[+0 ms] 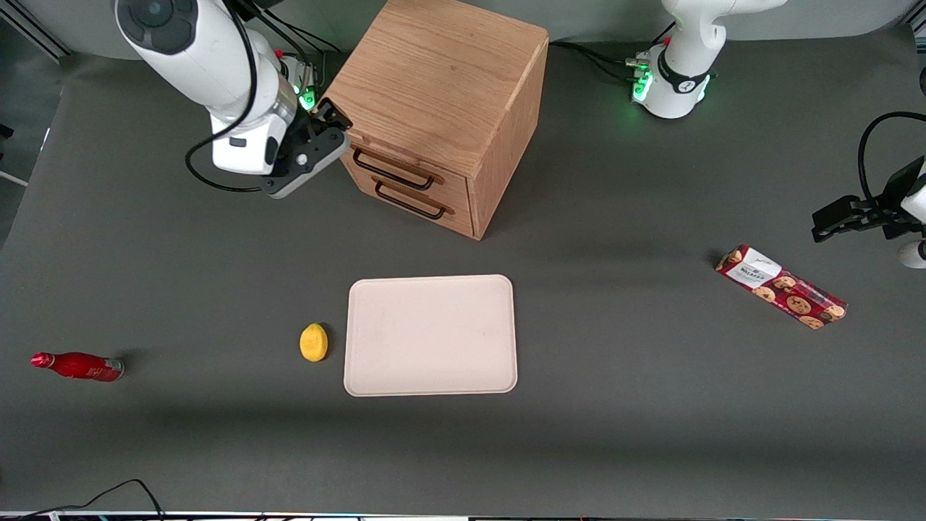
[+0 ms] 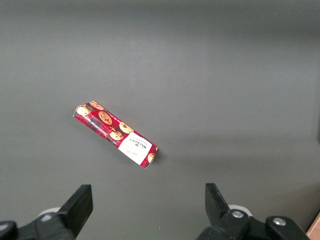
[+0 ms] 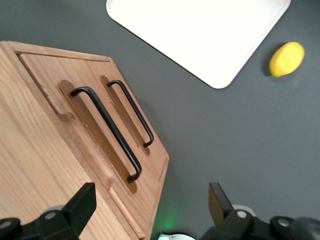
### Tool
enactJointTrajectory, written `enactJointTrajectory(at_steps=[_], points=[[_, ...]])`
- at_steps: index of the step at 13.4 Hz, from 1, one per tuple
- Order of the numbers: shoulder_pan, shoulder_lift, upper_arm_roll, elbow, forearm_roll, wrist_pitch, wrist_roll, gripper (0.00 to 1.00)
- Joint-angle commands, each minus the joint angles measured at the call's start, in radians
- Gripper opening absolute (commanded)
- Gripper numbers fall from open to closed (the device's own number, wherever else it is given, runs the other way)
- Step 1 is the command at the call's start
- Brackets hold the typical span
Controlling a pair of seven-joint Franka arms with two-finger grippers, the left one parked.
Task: Open upper drawer
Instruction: 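Move the right gripper to the upper drawer's black handle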
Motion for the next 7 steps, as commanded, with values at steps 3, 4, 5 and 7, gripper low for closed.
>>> enactJointTrajectory(at_steps=[3, 4, 5, 7], points=[[0.028, 0.031, -0.016, 0.019, 0.085, 0.019, 0.0, 1.0], [0.028, 0.039, -0.016, 0.018, 0.125, 0.019, 0.0, 1.0], [0.024, 0.046, -0.016, 0.018, 0.155, 0.019, -0.002, 1.0], [0.024, 0.057, -0.016, 0.019, 0.157, 0.022, -0.005, 1.0]])
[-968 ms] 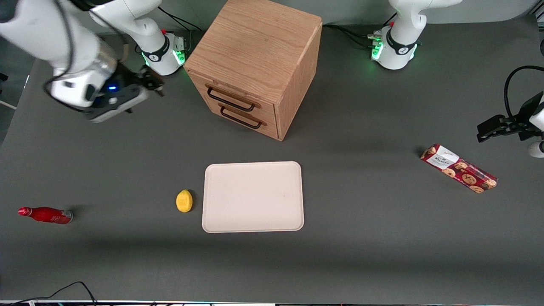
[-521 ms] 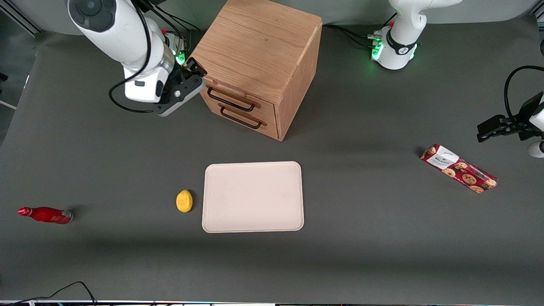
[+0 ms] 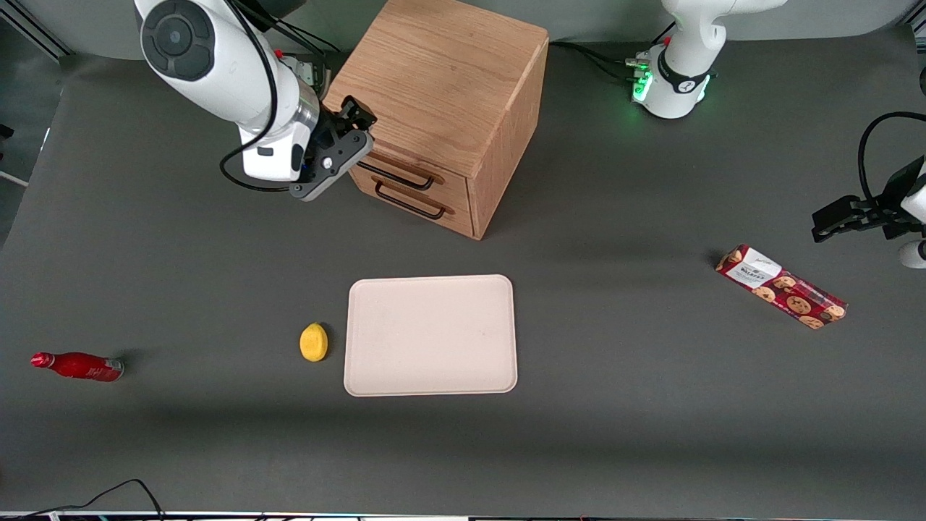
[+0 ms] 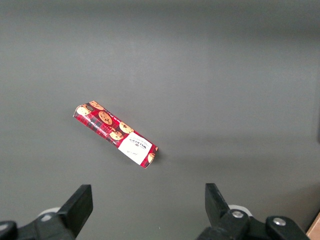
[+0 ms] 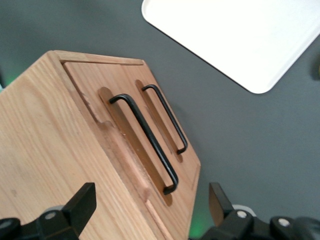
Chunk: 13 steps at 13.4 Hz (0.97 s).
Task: Open upper drawer
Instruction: 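Move the right gripper to the upper drawer's black handle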
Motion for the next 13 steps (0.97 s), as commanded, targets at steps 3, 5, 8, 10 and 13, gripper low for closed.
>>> enactJointTrajectory(at_steps=[3, 5, 8, 10, 13], points=[[-0.001, 0.06, -0.01, 0.016, 0.022, 0.042, -0.177, 1.0], [-0.003, 0.076, -0.009, 0.007, 0.022, 0.083, -0.288, 1.0], [-0.001, 0.091, 0.005, -0.017, 0.022, 0.134, -0.379, 1.0], [0.0, 0.097, 0.009, -0.048, 0.025, 0.135, -0.379, 1.0], [0.003, 0.125, 0.014, -0.08, 0.028, 0.135, -0.379, 1.0]])
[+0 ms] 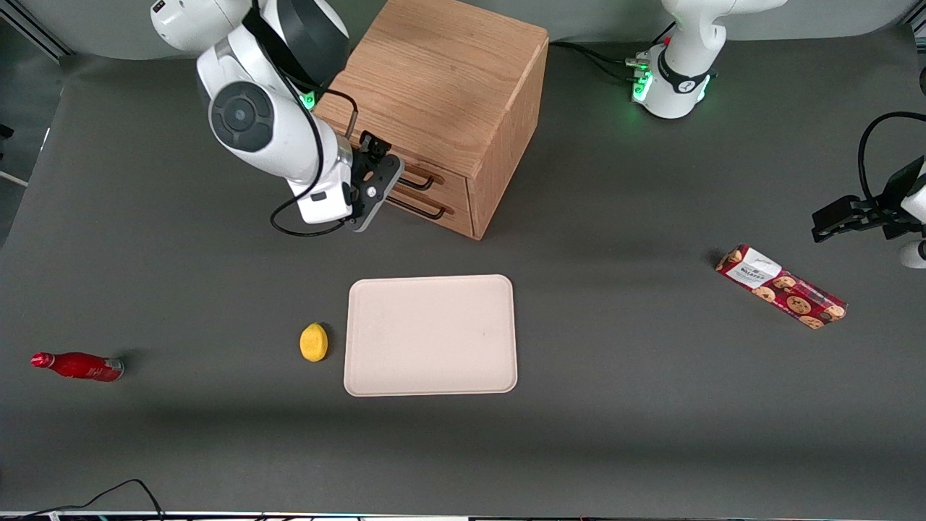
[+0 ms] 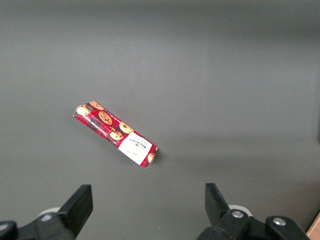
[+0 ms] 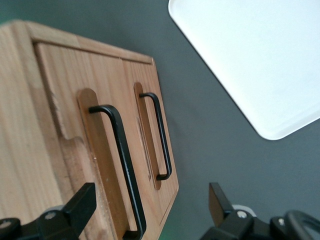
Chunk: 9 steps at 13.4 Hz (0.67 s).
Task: Open upper drawer
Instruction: 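Move the right gripper to the upper drawer's black handle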
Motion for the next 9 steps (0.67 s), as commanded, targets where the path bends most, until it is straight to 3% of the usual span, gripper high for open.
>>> enactJointTrajectory(at_steps=[1, 9], points=[[0.003, 0.021, 0.001, -0.034, 0.025, 0.016, -0.032, 1.0], [0.003, 0.027, 0.036, -0.088, 0.036, 0.014, -0.029, 1.0]])
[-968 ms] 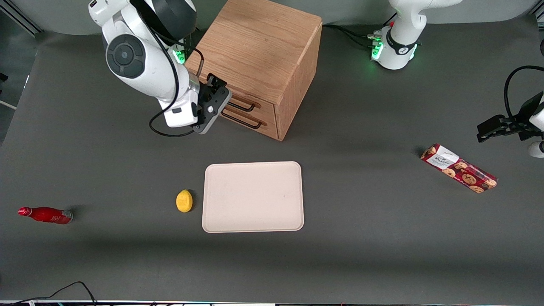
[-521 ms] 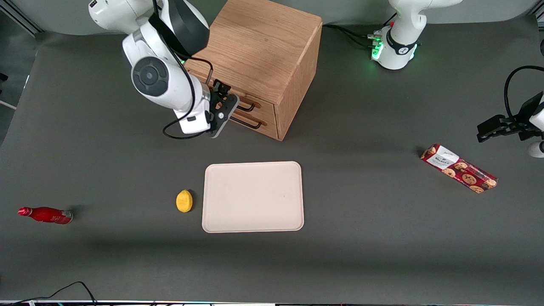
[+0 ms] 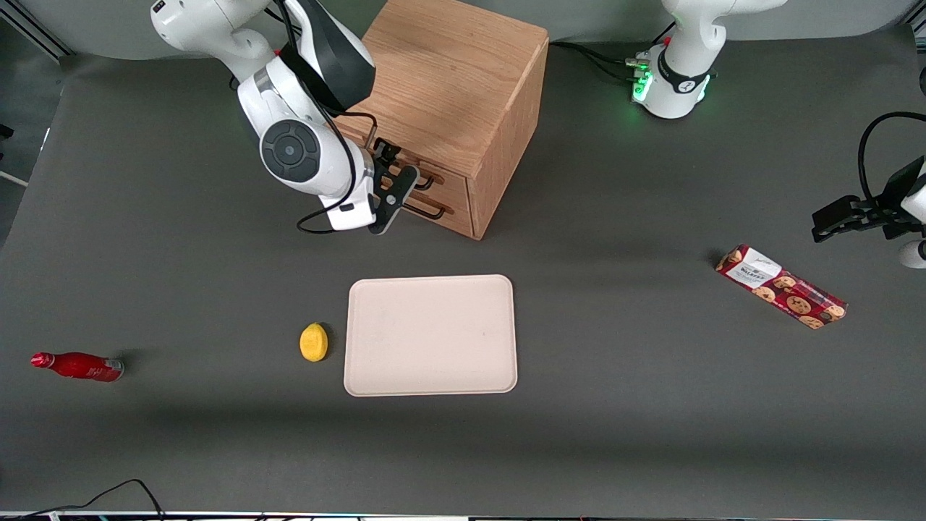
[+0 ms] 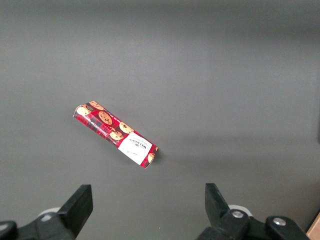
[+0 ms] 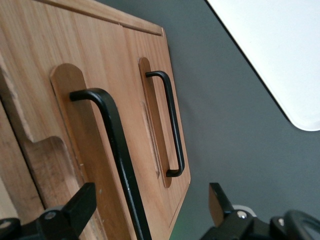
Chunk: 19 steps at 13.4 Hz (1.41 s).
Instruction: Open upper drawer
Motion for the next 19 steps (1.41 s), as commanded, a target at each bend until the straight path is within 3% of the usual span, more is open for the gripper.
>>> enactJointTrajectory(at_steps=[1, 19], points=[[0.001, -0.007, 0.001, -0.022, 0.025, 0.012, -0.025, 1.0], [-0.017, 0.072, 0.003, -0.026, 0.041, 0.048, -0.031, 1.0]])
